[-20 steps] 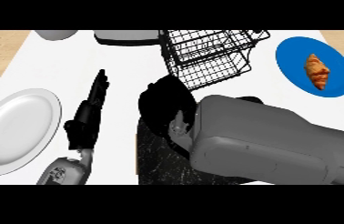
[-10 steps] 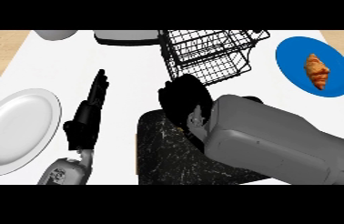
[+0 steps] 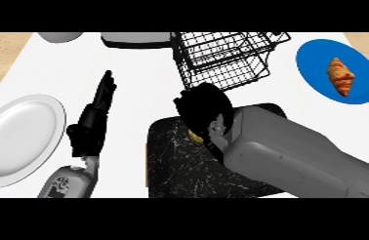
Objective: Pick the squash from the tray and place it in the tiered basket
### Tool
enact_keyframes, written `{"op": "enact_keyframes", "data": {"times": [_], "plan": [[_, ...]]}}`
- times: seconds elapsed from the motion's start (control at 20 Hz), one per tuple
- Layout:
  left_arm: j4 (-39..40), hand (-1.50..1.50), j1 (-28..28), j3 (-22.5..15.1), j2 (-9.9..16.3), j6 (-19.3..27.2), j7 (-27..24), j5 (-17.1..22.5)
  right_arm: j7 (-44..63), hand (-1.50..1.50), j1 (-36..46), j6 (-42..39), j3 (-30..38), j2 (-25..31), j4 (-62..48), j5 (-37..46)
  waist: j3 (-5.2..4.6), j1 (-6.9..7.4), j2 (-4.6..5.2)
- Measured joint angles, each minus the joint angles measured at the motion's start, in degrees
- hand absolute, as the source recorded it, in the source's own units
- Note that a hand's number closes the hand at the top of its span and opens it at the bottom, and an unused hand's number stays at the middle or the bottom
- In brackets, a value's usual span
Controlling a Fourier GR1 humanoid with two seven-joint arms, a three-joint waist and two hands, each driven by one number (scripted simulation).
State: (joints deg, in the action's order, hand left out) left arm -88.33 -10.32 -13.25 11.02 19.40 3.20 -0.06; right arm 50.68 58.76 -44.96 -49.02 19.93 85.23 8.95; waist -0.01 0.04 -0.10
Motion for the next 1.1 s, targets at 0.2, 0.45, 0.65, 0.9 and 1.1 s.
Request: {"op": "enact_keyframes", "data": {"times": [0.2, 0.45, 0.65, 0.9, 1.1], "plan": [[-1.3, 0.0, 1.0, 0.4, 0.1, -0.9, 0.7, -0.4, -0.5, -1.5, -2.6, -1.1, 1.3, -2.0, -0.5, 2.8, 0.0, 0.06, 0.0], [-1.2, 0.0, 1.4, 0.4, -1.0, -1.3, 0.1, -1.2, -1.6, -1.5, -4.0, -2.5, 3.1, -4.8, -3.8, 6.8, -0.01, 0.2, 0.05], [-0.9, 0.0, 1.4, 0.5, -1.9, -1.2, 0.0, -2.1, -2.9, -1.5, -5.5, -4.1, 4.3, -6.0, -5.0, 10.2, 0.0, 0.19, 0.06], [0.4, 0.0, 1.7, 2.0, -2.2, -2.7, -2.0, -1.7, -3.7, -1.5, -8.0, -4.7, 4.8, -8.4, -6.3, 15.2, 0.0, 0.18, 0.08], [0.8, 0.0, 0.0, 2.5, -2.9, -2.8, -0.5, -2.8, -5.4, -1.5, -10.2, -5.5, 5.5, -9.4, -7.3, 19.6, 0.01, 0.16, 0.1]]}}
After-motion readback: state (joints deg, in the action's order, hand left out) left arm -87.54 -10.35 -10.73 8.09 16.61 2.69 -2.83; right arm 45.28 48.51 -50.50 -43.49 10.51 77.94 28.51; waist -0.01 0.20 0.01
